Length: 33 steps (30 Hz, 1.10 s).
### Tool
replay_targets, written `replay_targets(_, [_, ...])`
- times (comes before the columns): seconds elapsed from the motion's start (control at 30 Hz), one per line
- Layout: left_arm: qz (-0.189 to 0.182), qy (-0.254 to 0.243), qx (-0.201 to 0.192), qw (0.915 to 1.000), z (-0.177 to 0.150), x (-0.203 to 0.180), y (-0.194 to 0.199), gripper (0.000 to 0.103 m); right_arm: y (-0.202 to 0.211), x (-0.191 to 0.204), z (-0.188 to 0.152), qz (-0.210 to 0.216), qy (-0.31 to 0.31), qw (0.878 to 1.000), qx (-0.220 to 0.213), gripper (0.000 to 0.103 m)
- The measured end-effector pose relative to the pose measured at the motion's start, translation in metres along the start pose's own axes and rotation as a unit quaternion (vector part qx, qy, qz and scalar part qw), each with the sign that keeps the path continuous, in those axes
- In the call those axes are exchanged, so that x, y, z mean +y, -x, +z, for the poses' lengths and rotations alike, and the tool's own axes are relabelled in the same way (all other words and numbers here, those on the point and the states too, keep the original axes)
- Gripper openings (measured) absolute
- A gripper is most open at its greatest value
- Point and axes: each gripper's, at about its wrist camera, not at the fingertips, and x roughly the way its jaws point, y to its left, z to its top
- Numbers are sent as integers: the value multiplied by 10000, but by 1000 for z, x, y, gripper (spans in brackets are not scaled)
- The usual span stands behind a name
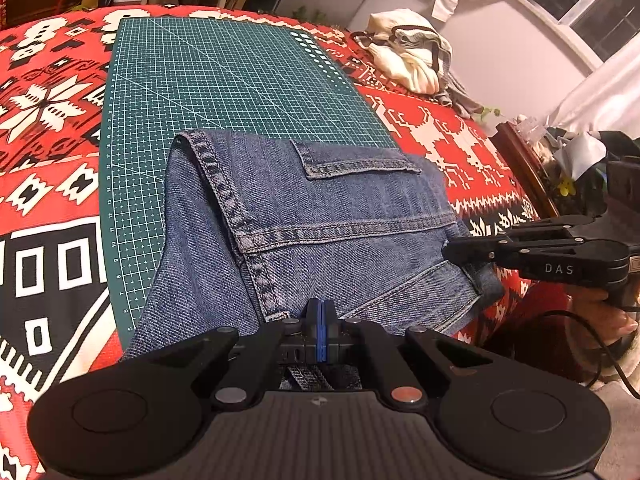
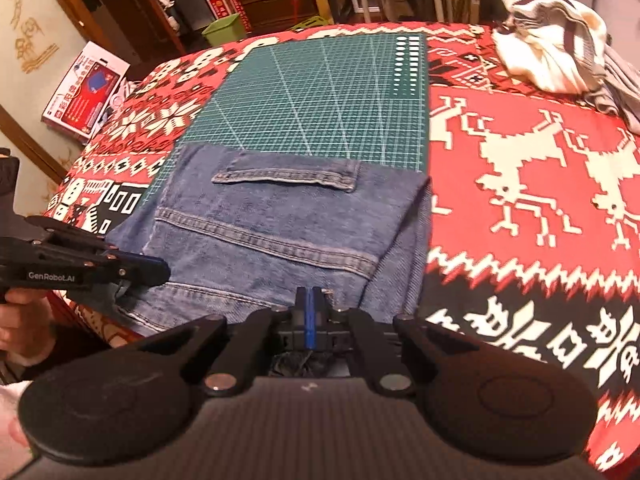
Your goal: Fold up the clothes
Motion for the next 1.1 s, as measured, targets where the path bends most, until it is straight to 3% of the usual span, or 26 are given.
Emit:
replay_targets(0.07, [21,48,16,10000,1,0,1,2,6,-4,1,-40,-51,10000,-57,0])
replay_targets(0.1, [27,56,4,10000,2,-2,3,2,10,-5,2,-79,-53,9999,-104,6])
replay_targets(0.37, [-127,41,-357,9993,31,-7,17,3,8,-8,27,-166,-101,9993,-323,6])
replay_targets(0.5, [98,101,-491,9987,50,-2,13,3,-17,-7,30,-299,-60,9994,-141,5])
replay_targets(0.63, [366,184,-440,9982,56,8,5,3,-16,-21,23,-398,-280,9985,-233,2])
replay_targets(0.83, [254,87,-428,9987,63,-4,-2,2,-1,-32,20,-566,-465,9969,-277,5])
replay_targets(1.0, [132,3,-423,9990,70,-15,-8,2,5,-4,39,-124,-182,9980,-588,6])
replay_targets(1.1, [58,-48,-420,9991,74,-21,-11,3,-16,17,51,-32,44,9991,-428,6])
